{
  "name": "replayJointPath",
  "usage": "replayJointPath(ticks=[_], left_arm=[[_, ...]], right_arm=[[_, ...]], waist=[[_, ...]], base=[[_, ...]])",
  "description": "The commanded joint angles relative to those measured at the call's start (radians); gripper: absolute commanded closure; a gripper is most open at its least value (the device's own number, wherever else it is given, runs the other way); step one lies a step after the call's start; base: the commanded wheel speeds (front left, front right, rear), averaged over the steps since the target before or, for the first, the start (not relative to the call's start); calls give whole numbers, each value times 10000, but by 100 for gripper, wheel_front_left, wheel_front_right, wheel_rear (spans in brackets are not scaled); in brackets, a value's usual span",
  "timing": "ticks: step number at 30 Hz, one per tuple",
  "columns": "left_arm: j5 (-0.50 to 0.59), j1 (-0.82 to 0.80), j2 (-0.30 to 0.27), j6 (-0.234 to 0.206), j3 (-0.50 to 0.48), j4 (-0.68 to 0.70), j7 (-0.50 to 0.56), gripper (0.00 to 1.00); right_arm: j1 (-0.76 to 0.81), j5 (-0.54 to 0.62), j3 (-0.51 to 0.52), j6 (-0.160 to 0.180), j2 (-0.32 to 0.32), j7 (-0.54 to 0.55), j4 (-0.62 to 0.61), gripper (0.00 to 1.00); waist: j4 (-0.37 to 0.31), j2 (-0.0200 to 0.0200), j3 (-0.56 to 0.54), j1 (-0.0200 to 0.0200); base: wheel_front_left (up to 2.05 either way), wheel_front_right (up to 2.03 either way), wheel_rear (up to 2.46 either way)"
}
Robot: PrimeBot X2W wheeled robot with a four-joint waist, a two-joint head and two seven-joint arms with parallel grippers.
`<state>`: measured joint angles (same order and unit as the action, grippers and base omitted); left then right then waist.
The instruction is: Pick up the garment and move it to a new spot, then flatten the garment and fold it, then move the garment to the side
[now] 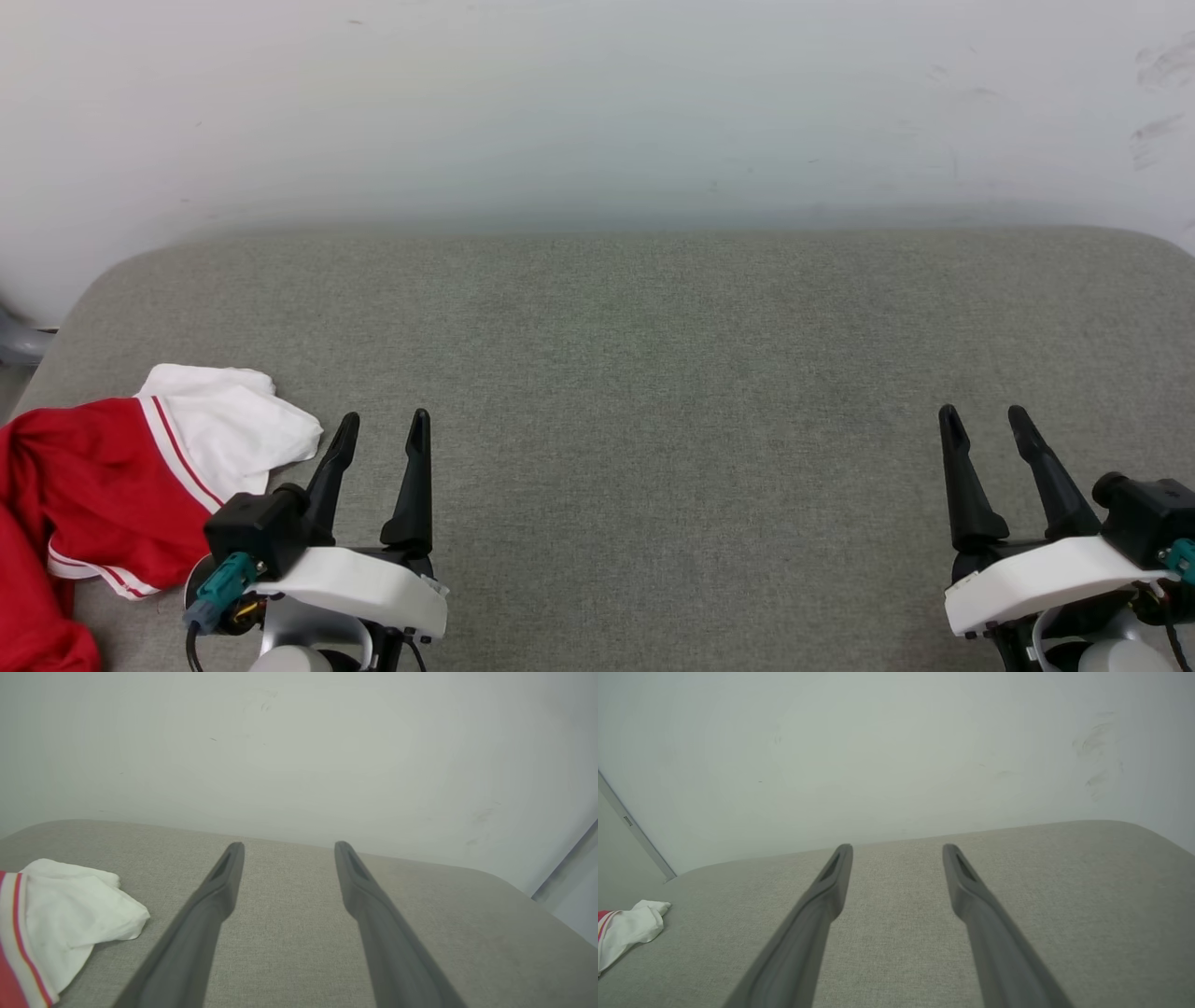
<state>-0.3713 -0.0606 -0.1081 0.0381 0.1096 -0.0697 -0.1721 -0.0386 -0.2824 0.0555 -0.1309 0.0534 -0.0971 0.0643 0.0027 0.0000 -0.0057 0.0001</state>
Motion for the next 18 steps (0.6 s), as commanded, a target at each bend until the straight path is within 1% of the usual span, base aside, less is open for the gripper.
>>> replayJointPath(ticks=[1, 12, 18], left_arm=[[234, -10, -32, -48, 35, 8, -109, 0], [987, 30, 1, -69, 102, -277, -360, 0], [1306, 50, 63, 15, 30, -387, -469, 0]], right_arm=[[14, 287, -2, 2, -31, -61, -146, 0], [86, 1127, -33, 2, -38, -120, -237, 0], [123, 1431, -25, 2, -40, -174, -256, 0]], waist=[[8, 0, -2, -1], [28, 0, -15, -1], [21, 0, -29, -1]], base=[[0, 0, 0], [0, 0, 0], [0, 0, 0]])
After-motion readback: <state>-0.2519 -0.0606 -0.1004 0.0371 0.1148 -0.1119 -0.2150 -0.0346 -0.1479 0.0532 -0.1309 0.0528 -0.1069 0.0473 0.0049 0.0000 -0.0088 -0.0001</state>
